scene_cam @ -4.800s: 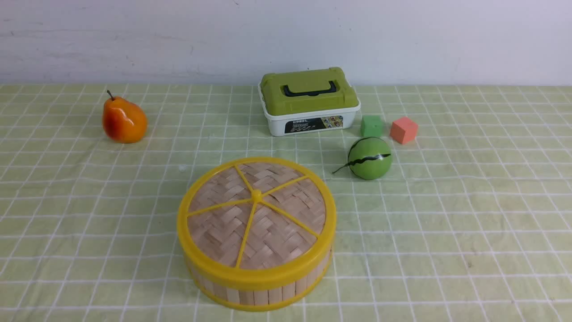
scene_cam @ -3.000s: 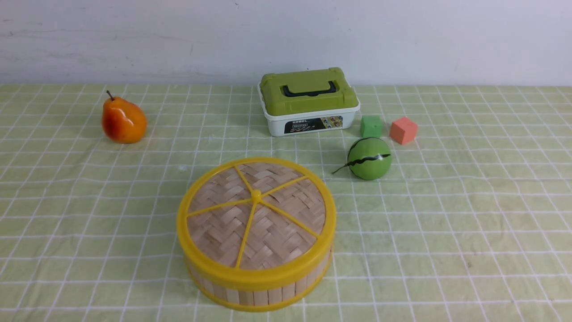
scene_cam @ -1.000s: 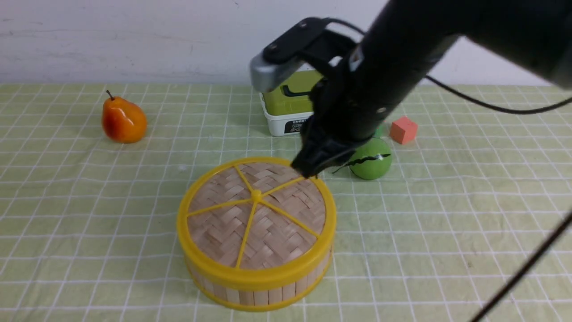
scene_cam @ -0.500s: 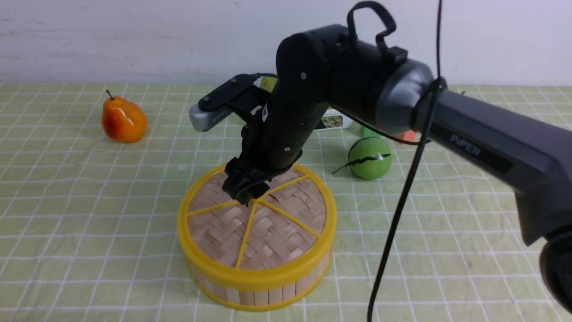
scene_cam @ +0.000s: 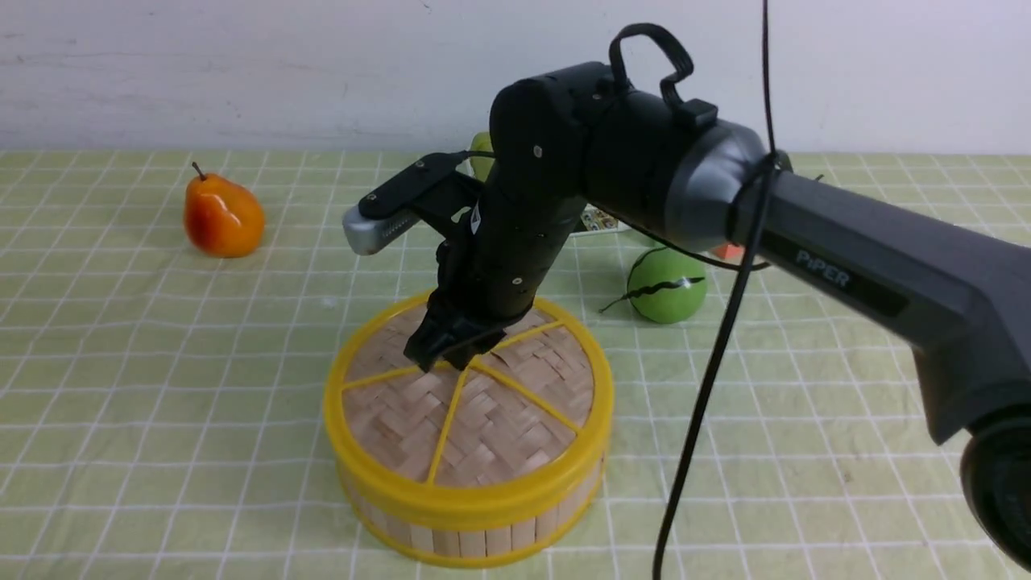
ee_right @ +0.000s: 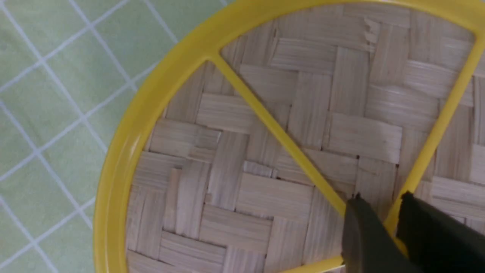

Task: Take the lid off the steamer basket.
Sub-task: Use the right arm to lift the lid of the steamer, then use the right arm to place the steamer lid on the table

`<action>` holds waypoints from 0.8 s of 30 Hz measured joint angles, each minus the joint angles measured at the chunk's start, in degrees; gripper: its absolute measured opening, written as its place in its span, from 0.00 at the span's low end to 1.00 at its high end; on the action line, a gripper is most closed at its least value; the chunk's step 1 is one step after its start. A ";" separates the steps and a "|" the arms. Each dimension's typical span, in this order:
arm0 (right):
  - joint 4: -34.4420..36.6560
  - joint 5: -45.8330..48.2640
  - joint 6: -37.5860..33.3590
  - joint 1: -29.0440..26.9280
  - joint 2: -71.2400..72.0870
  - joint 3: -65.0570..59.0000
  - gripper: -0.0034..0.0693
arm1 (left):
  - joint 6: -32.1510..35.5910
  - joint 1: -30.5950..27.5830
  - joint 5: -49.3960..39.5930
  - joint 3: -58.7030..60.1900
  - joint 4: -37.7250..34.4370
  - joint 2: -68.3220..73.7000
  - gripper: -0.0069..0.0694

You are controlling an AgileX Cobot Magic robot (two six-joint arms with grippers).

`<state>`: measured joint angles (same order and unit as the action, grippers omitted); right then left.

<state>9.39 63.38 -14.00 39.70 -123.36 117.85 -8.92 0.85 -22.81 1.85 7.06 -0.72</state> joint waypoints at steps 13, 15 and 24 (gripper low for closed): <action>-4.89 7.88 0.00 -11.42 28.85 -6.78 0.16 | 0.00 0.00 0.00 0.00 0.00 0.00 0.40; -5.03 7.81 0.00 -13.58 31.15 -10.78 0.16 | 0.00 0.00 0.00 0.00 0.00 0.00 0.40; -3.06 -12.52 1.54 -21.95 35.79 -44.70 0.16 | 0.00 0.00 0.00 0.00 0.00 0.00 0.40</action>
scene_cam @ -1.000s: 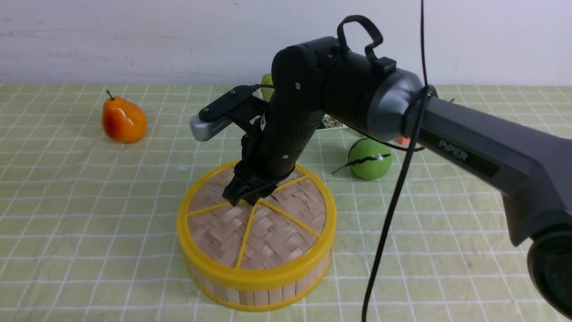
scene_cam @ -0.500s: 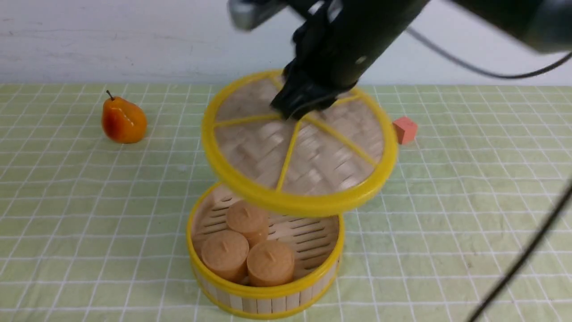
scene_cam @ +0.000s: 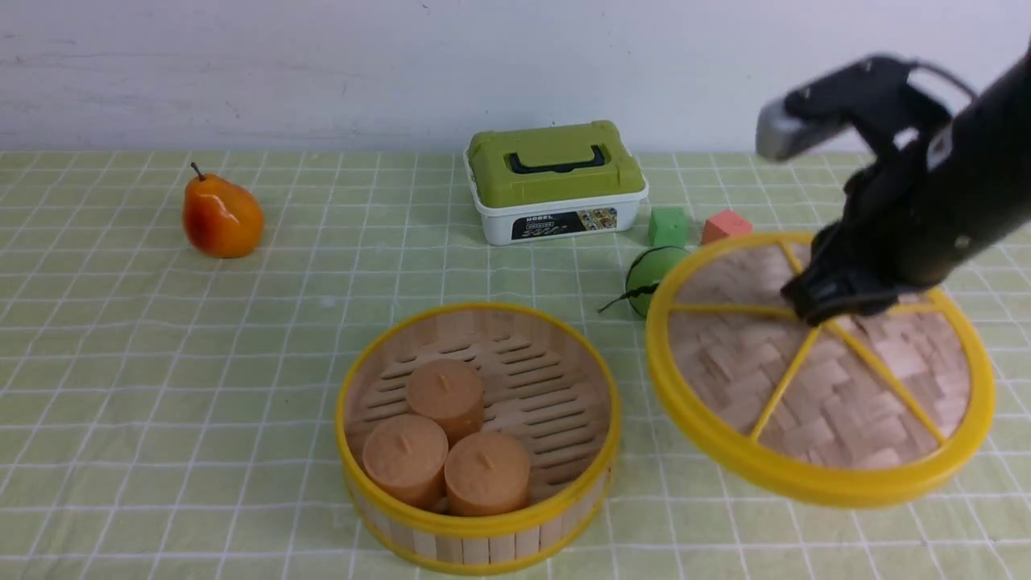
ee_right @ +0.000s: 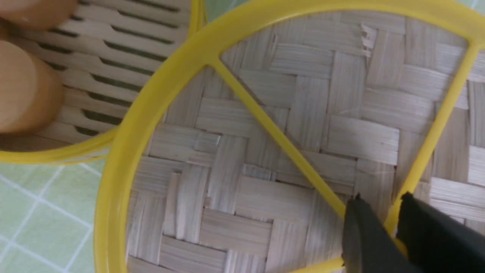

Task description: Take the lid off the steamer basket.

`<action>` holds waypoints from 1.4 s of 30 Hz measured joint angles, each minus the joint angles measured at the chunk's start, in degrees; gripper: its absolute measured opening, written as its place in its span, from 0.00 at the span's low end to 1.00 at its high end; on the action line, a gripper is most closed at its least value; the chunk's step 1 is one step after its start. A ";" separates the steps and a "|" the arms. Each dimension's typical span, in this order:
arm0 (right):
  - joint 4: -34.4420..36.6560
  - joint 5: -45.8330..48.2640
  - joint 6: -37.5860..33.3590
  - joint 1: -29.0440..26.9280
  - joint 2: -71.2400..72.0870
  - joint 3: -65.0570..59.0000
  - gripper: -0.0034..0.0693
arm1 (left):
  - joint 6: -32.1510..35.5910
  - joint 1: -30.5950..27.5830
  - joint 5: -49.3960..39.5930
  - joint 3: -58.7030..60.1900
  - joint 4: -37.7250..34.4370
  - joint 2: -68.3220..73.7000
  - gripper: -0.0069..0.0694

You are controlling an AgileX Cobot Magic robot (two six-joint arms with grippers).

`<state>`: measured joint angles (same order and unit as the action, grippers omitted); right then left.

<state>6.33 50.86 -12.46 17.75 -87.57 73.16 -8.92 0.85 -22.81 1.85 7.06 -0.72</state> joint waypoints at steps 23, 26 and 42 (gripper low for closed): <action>0.50 -13.66 4.11 -0.02 10.00 -9.68 0.57 | 0.00 0.00 0.00 0.00 0.00 0.00 0.40; 0.29 -13.66 4.18 -0.02 19.87 -11.42 0.41 | 0.00 0.00 0.00 0.00 0.00 0.00 0.40; -6.92 -14.52 8.96 -0.02 60.22 -29.39 0.01 | 0.00 0.00 0.00 0.00 0.00 0.00 0.40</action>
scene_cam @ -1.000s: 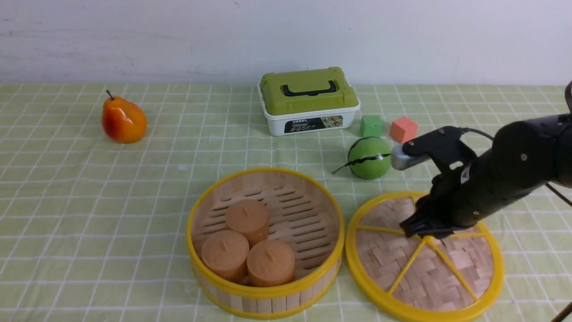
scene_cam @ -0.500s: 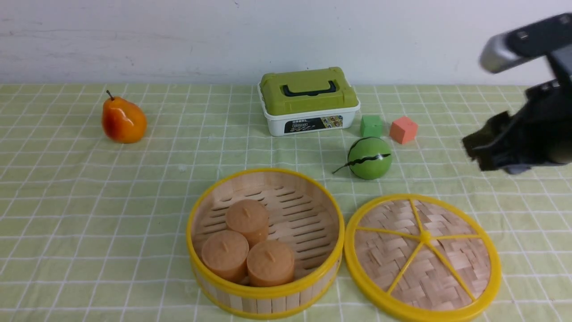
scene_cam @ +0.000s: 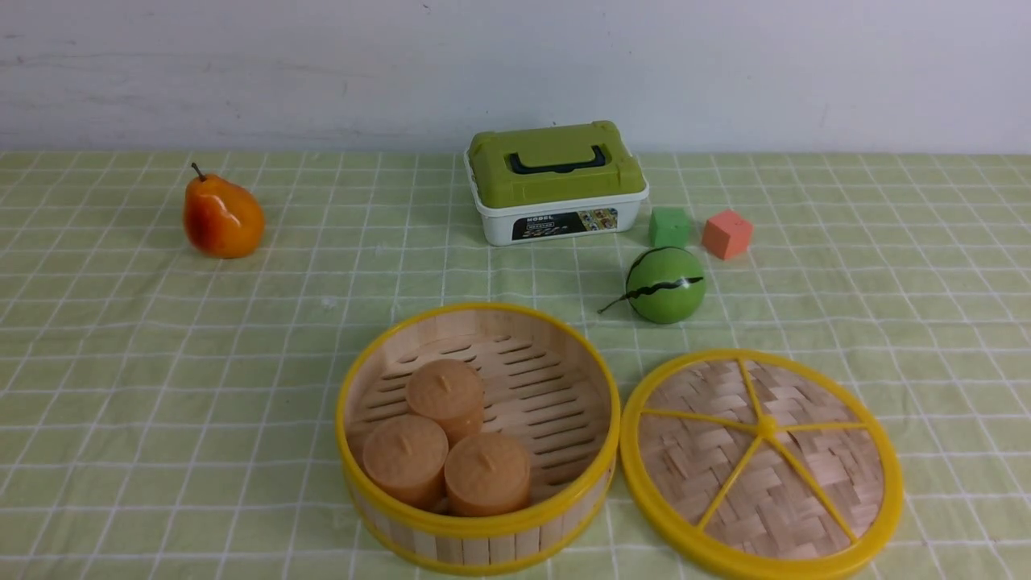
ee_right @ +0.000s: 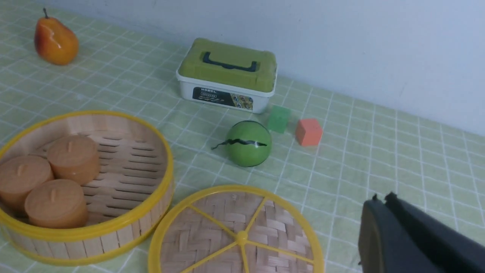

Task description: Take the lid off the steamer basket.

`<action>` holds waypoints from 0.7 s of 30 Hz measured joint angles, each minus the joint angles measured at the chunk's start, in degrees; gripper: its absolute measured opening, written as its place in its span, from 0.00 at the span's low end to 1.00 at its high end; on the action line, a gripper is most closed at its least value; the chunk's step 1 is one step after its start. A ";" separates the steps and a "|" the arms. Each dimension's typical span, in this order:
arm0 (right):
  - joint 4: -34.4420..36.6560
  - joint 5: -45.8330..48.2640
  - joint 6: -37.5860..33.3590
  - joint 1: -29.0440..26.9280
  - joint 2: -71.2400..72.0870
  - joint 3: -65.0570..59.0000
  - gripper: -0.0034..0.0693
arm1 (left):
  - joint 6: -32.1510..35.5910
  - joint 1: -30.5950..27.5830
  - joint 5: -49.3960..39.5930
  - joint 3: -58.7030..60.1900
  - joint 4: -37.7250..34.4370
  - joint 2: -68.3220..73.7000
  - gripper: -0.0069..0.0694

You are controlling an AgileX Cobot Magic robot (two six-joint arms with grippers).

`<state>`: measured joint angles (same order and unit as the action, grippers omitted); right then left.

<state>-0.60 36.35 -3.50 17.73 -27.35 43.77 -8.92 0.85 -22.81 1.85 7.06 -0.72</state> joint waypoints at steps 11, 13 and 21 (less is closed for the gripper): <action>-3.90 1.94 0.02 0.00 2.38 -1.76 0.02 | 0.00 0.00 0.00 0.00 0.00 0.00 0.40; -5.30 -1.93 -1.02 0.00 2.99 -4.33 0.03 | 0.00 0.00 0.00 0.00 0.00 0.00 0.40; 1.82 -31.01 -3.60 -1.13 8.97 -28.72 0.04 | 0.00 0.00 0.00 0.00 0.00 0.00 0.40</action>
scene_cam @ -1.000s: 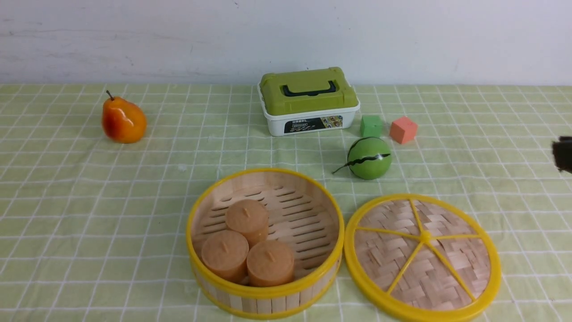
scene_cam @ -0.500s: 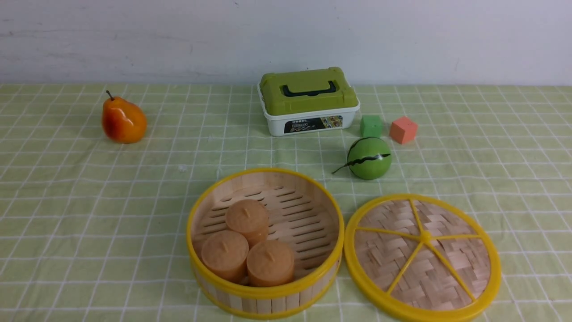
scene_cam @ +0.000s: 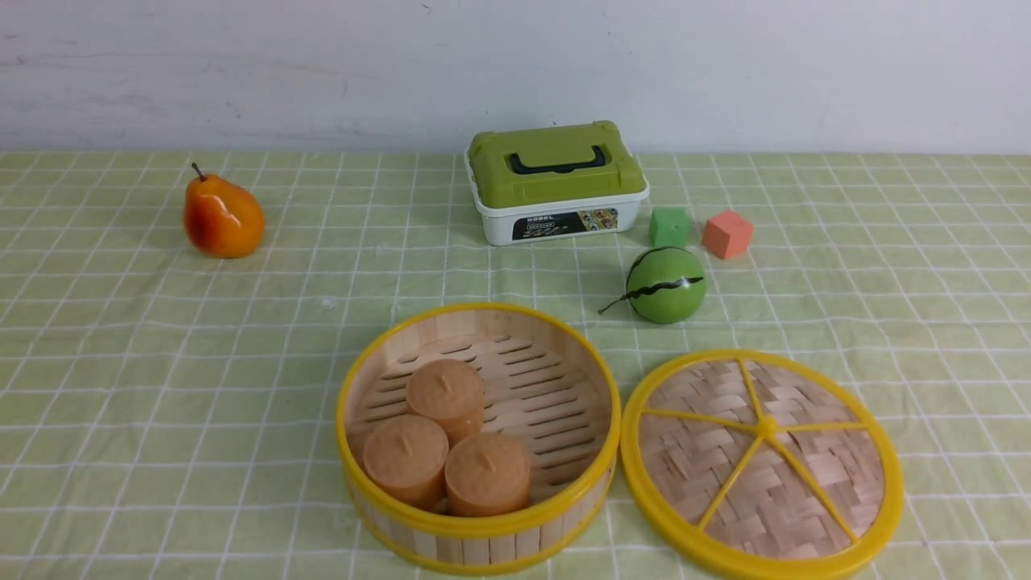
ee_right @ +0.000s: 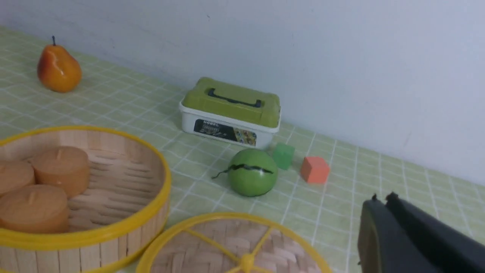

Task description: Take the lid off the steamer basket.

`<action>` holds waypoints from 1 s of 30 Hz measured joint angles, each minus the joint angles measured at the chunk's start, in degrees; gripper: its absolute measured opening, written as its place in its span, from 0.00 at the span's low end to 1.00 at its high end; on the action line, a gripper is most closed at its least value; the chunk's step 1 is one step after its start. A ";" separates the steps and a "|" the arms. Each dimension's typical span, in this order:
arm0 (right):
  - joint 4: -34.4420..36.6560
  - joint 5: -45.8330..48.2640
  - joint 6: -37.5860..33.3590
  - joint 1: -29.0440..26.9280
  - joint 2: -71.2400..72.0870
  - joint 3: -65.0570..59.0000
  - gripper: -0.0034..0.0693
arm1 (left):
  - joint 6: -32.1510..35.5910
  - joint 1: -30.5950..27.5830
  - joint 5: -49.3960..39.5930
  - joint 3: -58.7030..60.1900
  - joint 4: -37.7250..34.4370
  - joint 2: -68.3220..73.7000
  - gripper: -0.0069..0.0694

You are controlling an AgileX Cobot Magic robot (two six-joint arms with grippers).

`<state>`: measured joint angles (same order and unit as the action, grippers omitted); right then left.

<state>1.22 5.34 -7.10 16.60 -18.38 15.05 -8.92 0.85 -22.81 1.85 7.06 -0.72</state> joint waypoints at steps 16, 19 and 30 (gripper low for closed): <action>-2.46 11.81 15.44 -19.64 18.96 -16.55 0.05 | 0.00 0.00 0.00 0.00 0.00 0.00 0.40; -1.23 15.13 15.51 -19.50 18.96 -16.42 0.05 | 0.00 0.00 0.00 0.00 0.00 0.00 0.40; -1.23 16.97 15.65 -19.45 18.96 -16.04 0.07 | 0.00 0.00 0.00 0.00 0.00 0.00 0.40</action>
<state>0.00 22.31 8.55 -2.85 0.58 -0.99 -8.92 0.85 -22.81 1.85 7.06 -0.72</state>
